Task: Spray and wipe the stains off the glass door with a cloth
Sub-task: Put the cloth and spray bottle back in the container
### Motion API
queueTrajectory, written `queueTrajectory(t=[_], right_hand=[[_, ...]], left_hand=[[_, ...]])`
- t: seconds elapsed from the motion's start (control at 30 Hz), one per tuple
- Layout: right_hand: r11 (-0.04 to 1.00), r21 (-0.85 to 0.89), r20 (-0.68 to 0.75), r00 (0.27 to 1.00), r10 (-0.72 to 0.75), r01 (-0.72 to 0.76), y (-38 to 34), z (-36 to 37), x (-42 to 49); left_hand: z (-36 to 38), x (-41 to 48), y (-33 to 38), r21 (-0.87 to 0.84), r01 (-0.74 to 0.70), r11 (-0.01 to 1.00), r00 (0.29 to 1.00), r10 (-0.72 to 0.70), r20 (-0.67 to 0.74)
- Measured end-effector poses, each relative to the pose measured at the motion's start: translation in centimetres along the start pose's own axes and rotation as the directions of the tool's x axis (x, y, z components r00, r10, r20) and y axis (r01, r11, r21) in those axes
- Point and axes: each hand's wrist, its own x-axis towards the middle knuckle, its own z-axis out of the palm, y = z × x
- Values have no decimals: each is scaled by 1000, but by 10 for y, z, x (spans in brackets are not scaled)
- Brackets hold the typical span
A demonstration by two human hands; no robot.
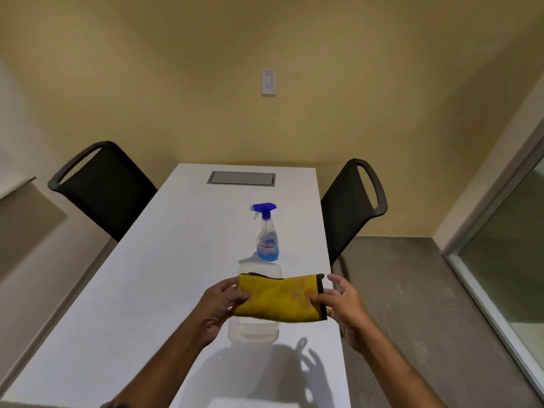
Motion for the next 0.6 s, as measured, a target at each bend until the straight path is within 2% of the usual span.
queueTrajectory(t=[0.17,0.33,0.6], right_hand=[[989,-144,-23,1000,15,-18,4,19,36],[927,-370,-67,994,-91,60,15,49,57],[840,-530,-117,971,-208,116,38,94,81]], left_hand=[[0,27,-3,161,19,987,992,2,-129],[-3,58,-5,275,20,961,980,35,-195],[-7,102,-17,425,-21,905,987,86,-136]])
